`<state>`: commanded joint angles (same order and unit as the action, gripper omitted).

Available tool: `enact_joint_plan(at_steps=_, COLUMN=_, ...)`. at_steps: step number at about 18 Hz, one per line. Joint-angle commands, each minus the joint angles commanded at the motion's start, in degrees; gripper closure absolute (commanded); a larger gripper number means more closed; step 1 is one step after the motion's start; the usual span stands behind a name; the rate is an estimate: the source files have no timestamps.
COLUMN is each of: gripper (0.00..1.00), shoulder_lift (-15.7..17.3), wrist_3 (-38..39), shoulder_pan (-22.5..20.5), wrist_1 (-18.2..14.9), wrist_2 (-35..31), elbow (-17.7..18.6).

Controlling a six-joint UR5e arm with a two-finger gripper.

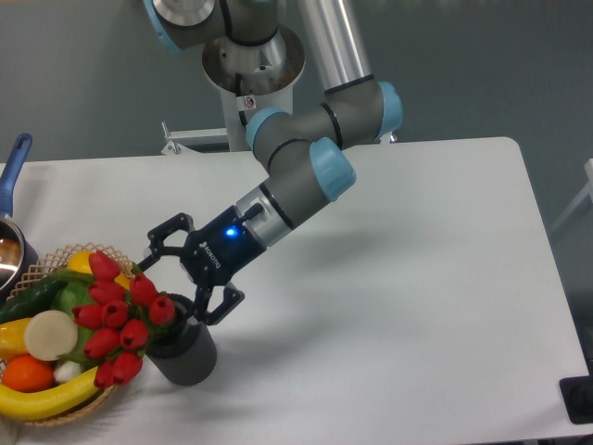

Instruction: Insert the flowers into the vase

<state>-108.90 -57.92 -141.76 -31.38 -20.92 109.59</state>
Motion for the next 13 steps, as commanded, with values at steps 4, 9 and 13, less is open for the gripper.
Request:
enact_joint_plan(at_steps=4, gripper=0.0, shoulder_lift=2.5, wrist_3=-0.2, shoulder_pan=-3.3, wrist_1=-0.1, wrist_2=0.0, elbow=1.1)
enact_joint_plan(at_steps=9, gripper=0.0, shoulder_lift=3.0, wrist_3=-0.4, shoulder_pan=-10.2, wrist_1=-0.2, wrist_2=-0.1, elbow=0.2)
enact_joint_plan(at_steps=13, gripper=0.0, shoulder_lift=3.6, wrist_3=-0.2, shoulder_pan=-15.3, wrist_1=-0.4, wrist_2=-5.6, elbow=-1.7)
